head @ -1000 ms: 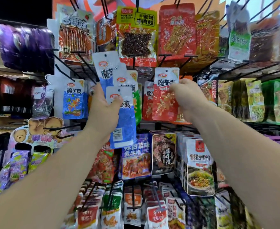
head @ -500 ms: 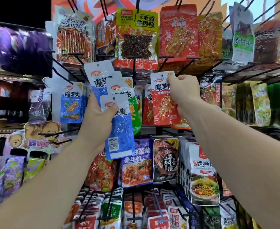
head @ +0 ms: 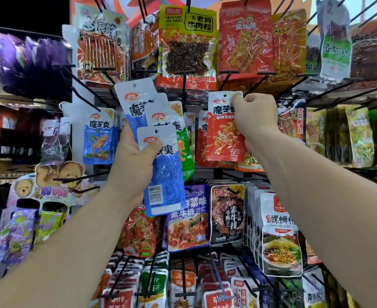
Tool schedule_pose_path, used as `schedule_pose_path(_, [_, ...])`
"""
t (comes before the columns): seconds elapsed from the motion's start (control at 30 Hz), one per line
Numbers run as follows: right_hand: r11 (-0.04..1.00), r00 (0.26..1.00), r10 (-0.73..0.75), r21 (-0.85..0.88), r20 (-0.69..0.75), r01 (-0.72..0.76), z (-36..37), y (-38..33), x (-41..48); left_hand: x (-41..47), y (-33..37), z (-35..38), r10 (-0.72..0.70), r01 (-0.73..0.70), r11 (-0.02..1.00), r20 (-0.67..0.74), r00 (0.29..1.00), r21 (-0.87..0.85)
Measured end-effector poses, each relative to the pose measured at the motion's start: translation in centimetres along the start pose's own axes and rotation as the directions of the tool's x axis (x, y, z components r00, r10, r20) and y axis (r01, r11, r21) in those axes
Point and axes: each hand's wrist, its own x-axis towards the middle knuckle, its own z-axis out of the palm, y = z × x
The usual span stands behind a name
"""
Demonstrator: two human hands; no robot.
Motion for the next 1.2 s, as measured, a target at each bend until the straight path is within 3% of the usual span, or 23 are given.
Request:
schedule_pose_path(0.57, [0.996,1.000,0.003,-0.086,0.010,-0.002,-0.1,-0.2,1.1,0.0,-0.3,-0.1,0.022,-0.022,1.000,0.017,1.000,0.006])
schedule_pose_path(0.77, [0.939,0.990,-0.134,-0.314,0.034,0.138,-0.3,0.3,1.0,0.0,-0.5,-0.1,0.032,-0.033,0.999,0.030,0.999,0.022])
schedule_pose_path(0.87, [0.861,0.948,-0.313,-0.407,0.049,0.306,-0.8,1.2,0.4,0.0,-0.5,-0.2,0.042,-0.042,0.999,0.030,0.999,0.023])
schedule_pose_path(0.93, [0.778,0.876,-0.474,-0.424,0.087,0.464,-1.4,1.9,-0.6,0.0,-0.5,-0.2,0.043,-0.043,0.999,0.036,0.998,0.009])
schedule_pose_path(1.03, [0.484,0.703,-0.663,-0.571,0.255,0.664,-2.4,3.1,-1.4,-0.1,-0.5,-0.1,0.041,-0.041,0.999,0.045,0.998,-0.020])
schedule_pose_path(1.1, [0.281,0.635,-0.649,-0.643,0.420,0.712,-3.0,3.8,-1.4,-0.2,-0.4,0.0,0.050,-0.048,0.998,0.050,0.998,-0.032])
schedule_pose_path(1.2, [0.082,0.604,-0.513,-0.665,0.610,0.742,-3.6,4.1,-1.4,-0.3,-0.3,0.1,0.062,-0.059,0.998,0.070,0.996,-0.037])
